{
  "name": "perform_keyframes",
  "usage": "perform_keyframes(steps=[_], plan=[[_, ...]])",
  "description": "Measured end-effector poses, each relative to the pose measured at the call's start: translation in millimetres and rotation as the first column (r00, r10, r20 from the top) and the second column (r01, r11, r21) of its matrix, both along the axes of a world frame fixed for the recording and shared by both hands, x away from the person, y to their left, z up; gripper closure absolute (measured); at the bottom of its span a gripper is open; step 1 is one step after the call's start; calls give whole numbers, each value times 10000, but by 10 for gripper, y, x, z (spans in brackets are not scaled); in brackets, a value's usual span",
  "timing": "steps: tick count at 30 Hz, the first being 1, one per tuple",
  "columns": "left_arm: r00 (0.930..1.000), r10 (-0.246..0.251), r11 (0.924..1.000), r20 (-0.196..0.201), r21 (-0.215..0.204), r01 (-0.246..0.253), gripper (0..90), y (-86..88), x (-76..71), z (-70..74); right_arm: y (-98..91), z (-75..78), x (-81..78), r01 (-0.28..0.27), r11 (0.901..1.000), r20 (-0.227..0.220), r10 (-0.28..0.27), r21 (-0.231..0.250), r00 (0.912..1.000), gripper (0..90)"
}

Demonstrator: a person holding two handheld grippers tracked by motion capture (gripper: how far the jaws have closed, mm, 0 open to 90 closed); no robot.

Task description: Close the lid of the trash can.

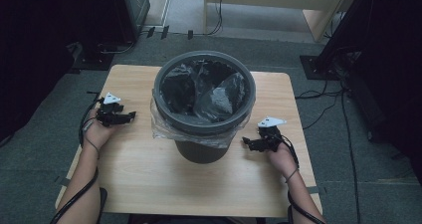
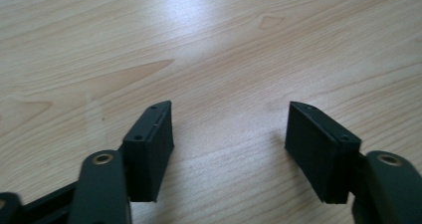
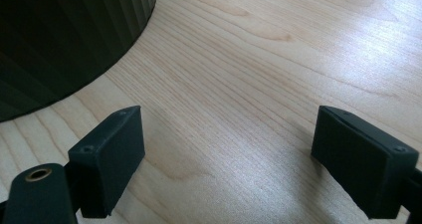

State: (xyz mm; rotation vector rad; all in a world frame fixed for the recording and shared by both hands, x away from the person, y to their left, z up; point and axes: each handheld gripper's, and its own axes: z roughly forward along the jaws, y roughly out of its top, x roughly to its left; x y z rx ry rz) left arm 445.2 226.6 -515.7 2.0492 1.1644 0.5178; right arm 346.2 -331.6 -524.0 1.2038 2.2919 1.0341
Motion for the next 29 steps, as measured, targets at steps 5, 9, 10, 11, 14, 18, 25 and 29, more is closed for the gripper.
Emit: perform_keyframes(steps=[5,9,10,11,14,18,25,29], plan=[[9997,230,9997,-17,2,-230,250,-27,14,-2,4,-1,1,-56,10000,-34,56,-7,10000,115],[9976,686,9976,-83,33,-685,197,-70,32,-6,5,-1,1,-63,10000,-40,63,-7,10000,112],[9973,730,9973,-92,34,-730,194,-75,32,-6,5,-1,1,-62,10000,-42,62,-5,10000,112],[9973,734,9973,-95,49,-734,193,-76,31,-5,5,-1,1,-65,10000,-42,65,-6,10000,111],[9973,735,9973,-96,50,-734,193,-76,32,-5,5,-1,1,-66,10000,-41,66,-6,10000,111],[9972,740,9973,-97,50,-739,193,-76,31,-5,5,-1,1,-70,10000,-47,70,-3,10000,110],[9972,743,9972,-99,53,-742,193,-77,31,-5,5,-1,2,-72,10000,-43,72,-7,10000,110],[9972,747,9972,-101,60,-747,191,-77,32,-5,6,-1,2,-70,10000,-53,70,-2,10000,107]])
